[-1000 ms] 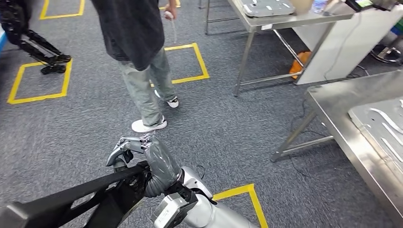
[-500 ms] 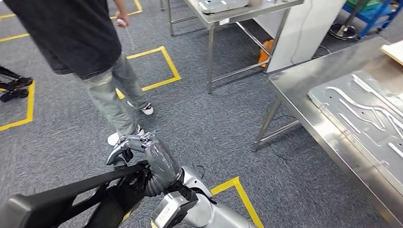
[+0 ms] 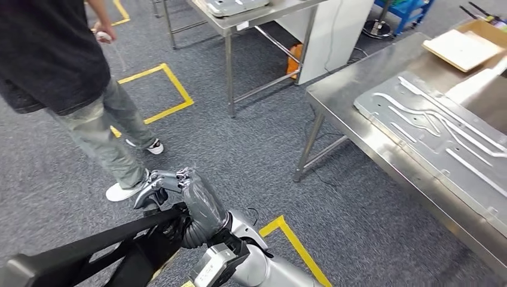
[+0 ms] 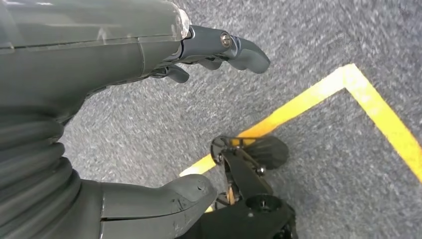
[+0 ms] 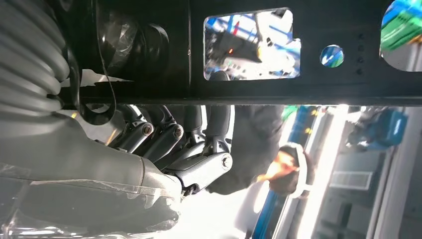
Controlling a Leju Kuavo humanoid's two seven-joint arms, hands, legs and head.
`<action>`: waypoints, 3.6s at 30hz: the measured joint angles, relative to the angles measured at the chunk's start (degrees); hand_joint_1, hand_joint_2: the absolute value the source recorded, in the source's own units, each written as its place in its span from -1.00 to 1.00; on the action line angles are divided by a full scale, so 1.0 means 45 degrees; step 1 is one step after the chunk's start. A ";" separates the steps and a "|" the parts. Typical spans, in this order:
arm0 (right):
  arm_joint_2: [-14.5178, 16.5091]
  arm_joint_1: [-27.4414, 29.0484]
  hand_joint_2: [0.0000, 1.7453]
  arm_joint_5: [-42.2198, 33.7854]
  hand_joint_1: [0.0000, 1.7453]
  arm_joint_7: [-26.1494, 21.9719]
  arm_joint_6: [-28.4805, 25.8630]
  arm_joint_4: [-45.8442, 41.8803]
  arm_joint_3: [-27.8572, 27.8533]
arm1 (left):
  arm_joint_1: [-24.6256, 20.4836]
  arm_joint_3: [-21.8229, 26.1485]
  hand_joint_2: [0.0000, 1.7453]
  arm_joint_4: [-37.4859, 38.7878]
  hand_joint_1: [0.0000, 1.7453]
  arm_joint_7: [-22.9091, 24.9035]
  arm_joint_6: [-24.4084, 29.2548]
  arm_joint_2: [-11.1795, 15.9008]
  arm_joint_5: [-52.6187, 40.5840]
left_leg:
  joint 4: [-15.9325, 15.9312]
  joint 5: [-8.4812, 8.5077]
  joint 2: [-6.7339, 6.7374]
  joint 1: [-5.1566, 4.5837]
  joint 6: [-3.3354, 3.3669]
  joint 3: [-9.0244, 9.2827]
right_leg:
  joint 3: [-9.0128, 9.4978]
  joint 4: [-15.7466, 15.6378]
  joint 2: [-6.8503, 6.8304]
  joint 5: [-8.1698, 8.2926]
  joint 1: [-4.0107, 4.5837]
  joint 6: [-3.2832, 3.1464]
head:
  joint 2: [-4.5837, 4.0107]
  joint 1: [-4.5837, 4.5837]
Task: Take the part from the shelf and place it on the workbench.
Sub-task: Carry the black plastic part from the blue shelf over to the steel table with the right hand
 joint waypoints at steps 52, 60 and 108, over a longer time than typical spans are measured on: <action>0.0144 -0.0082 1.00 -0.0044 1.00 0.0012 0.0013 -0.0034 -0.0024 | -0.0014 0.0064 1.00 0.0006 -1.00 -0.0010 0.0162 0.0091 -0.0171 | 0.0474 0.0001 -0.1290 0.0087 -0.0494 -0.0247 | 0.1794 -0.3441 0.1340 0.1546 0.0036 -0.0353 | 0.0000 0.0001; 0.0113 -0.0057 1.00 -0.0051 1.00 0.0012 0.0002 0.0012 -0.0039 | -0.0003 0.0064 1.00 0.0015 -1.00 -0.0041 0.0144 0.0028 -0.0208 | 0.0277 0.0120 -0.0149 0.0074 0.0000 -0.0177 | 0.0200 -0.0405 0.0024 0.0108 -0.0011 0.0130 | 0.0000 0.0057; 0.0210 -0.0017 1.00 -0.0024 1.00 -0.0027 -0.0160 0.0222 -0.0199 | -0.0038 0.0064 1.00 0.0029 -1.00 -0.0169 0.0127 -0.0101 -0.0267 | 0.3241 -0.1000 -0.0305 0.0032 -0.0608 -0.1634 | 0.2205 -0.4039 0.0015 0.1680 0.0050 -0.0597 | 0.0000 0.0077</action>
